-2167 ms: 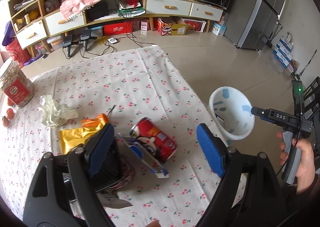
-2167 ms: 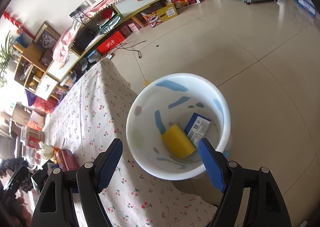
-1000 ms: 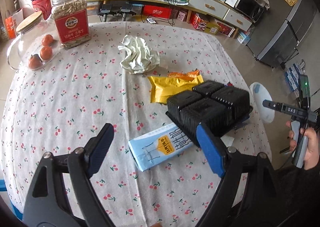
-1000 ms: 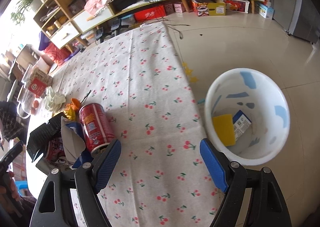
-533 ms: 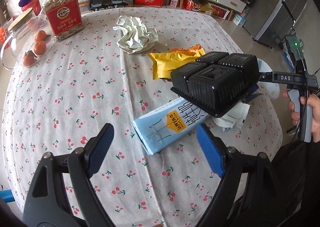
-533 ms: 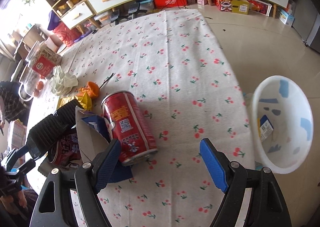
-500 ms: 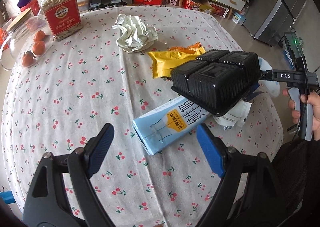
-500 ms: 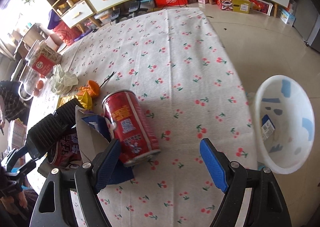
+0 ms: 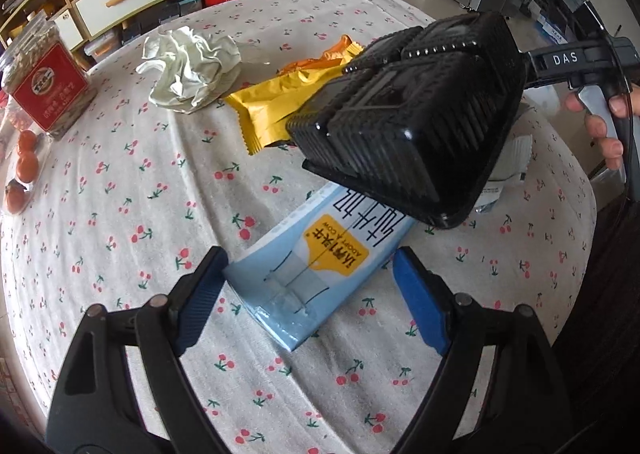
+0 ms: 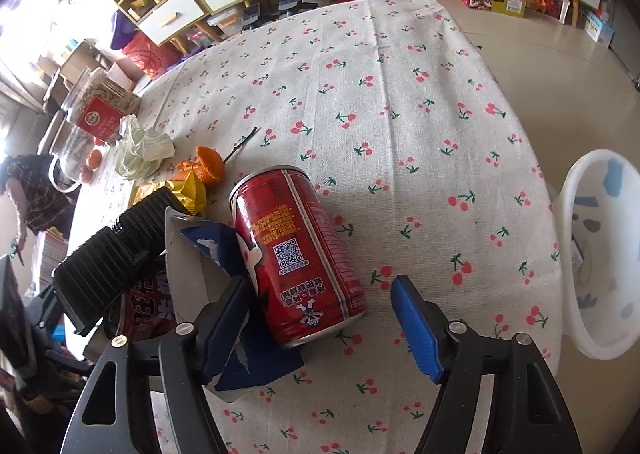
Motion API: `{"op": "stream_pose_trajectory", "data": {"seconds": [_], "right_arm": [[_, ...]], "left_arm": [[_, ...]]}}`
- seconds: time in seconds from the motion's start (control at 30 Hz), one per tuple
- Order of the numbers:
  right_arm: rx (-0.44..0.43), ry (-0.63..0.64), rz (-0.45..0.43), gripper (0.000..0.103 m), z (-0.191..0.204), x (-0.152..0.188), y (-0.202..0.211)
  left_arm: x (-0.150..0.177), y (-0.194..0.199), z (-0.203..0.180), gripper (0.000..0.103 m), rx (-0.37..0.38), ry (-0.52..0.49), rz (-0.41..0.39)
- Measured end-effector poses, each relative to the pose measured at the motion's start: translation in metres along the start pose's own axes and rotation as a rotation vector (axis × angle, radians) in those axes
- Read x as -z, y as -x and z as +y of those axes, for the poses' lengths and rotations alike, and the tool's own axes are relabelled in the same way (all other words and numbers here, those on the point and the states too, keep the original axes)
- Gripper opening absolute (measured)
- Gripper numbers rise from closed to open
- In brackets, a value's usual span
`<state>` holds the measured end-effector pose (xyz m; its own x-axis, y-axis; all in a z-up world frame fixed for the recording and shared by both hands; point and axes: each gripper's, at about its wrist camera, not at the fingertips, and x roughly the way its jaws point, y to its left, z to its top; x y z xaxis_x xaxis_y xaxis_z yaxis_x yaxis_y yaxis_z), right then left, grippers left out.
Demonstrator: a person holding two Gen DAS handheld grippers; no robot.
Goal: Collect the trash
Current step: 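Grasp the red soda can with the right tool while the left tool grasps the milk carton, then carry the can and carton over the bucket and open the left tool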
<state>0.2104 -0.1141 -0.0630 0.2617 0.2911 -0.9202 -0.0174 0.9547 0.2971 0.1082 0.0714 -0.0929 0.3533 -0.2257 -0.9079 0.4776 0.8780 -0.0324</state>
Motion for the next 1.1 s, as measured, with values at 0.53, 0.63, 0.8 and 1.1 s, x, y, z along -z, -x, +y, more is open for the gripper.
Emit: {"op": "stream_pose_trajectory", "data": {"seconds": [0.53,0.63,0.8,1.1], "right_arm": [[-0.107,-0.025,-0.007,0.056,-0.004,0.005,0.008],[-0.109,-0.031,-0.038,0.056,-0.005,0.005,0.019],[-0.097,-0.041,-0.076,0.056,-0.008,0.008,0.033],[-0.093,-0.056,-0.128,0.055,-0.015,0.008,0.053]], "left_arm": [[0.025,0.036,-0.007,0.056,0.060,0.038,-0.078],[0.029,0.052,-0.001,0.054,0.081,0.083,-0.124],[0.031,0.077,0.008,0.053,0.097,0.141,-0.193],[0.027,0.108,0.042,0.053,0.085,0.282,-0.276]]}}
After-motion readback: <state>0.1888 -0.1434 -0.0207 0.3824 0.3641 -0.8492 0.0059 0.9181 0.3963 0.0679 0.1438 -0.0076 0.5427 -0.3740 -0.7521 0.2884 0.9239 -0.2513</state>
